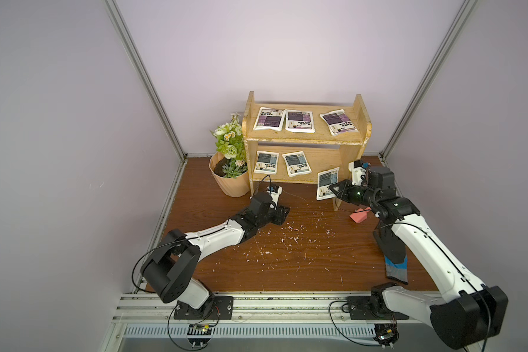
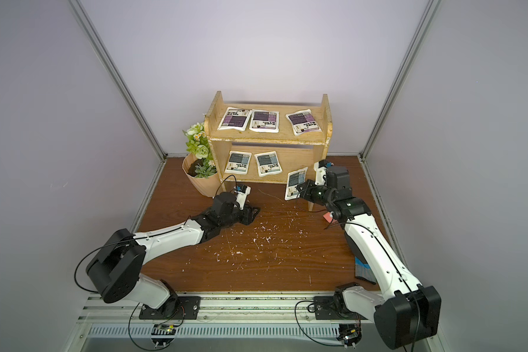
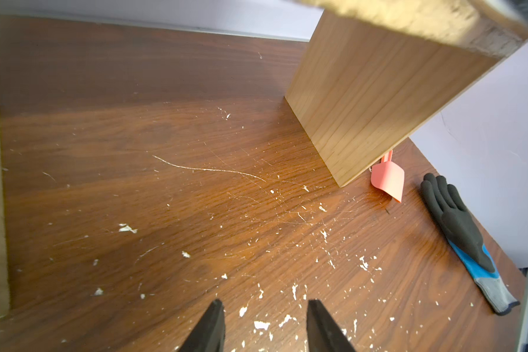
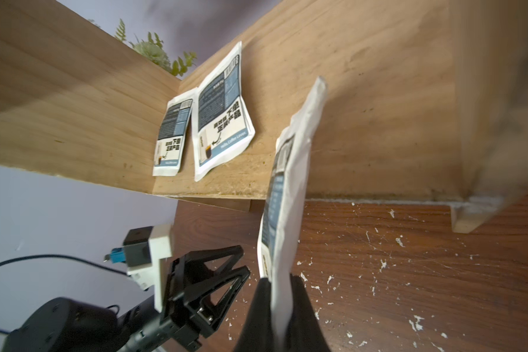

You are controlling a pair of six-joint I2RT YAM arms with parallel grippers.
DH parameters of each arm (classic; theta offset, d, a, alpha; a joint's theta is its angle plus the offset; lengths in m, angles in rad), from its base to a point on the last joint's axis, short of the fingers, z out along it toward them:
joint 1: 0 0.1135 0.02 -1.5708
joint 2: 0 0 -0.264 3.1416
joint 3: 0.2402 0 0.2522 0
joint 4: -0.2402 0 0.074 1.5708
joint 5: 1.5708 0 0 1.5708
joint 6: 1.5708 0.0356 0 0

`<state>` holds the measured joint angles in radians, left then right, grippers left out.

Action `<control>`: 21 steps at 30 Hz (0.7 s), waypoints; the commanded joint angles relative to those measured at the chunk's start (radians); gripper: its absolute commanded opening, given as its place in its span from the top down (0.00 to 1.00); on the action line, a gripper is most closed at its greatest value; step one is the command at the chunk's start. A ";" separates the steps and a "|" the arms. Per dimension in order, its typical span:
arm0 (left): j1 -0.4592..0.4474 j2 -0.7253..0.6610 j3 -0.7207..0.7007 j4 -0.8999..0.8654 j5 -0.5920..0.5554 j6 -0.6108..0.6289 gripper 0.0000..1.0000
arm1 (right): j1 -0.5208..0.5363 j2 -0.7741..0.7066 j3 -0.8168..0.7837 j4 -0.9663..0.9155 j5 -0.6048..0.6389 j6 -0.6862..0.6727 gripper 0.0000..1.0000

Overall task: Place the bagged coffee beans on the shelf by color
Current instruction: Place the bagged coffee beans on the shelf.

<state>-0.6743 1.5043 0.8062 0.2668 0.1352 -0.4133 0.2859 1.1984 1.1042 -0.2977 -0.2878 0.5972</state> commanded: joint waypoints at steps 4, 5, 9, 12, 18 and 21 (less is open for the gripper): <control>0.004 -0.051 0.007 -0.083 -0.064 0.052 0.53 | 0.052 0.070 0.130 0.053 0.139 -0.056 1.00; 0.004 -0.054 0.009 -0.089 -0.071 0.056 0.53 | 0.055 0.079 0.137 0.052 0.151 -0.055 1.00; 0.004 -0.076 0.000 -0.097 -0.074 0.068 0.53 | 0.068 0.118 0.160 0.045 0.213 -0.062 1.00; 0.004 -0.088 -0.007 -0.094 -0.076 0.064 0.52 | 0.084 0.148 0.179 0.036 0.271 -0.072 1.00; 0.005 -0.081 -0.008 -0.084 -0.067 0.050 0.52 | 0.111 0.206 0.211 0.037 0.374 -0.087 1.00; 0.005 -0.079 -0.013 -0.075 -0.051 0.039 0.52 | 0.119 0.226 0.228 0.024 0.429 -0.093 1.00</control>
<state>-0.6739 1.4322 0.8047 0.1898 0.0750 -0.3679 0.3969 1.4162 1.2850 -0.2901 0.0406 0.5282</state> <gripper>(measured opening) 0.481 0.106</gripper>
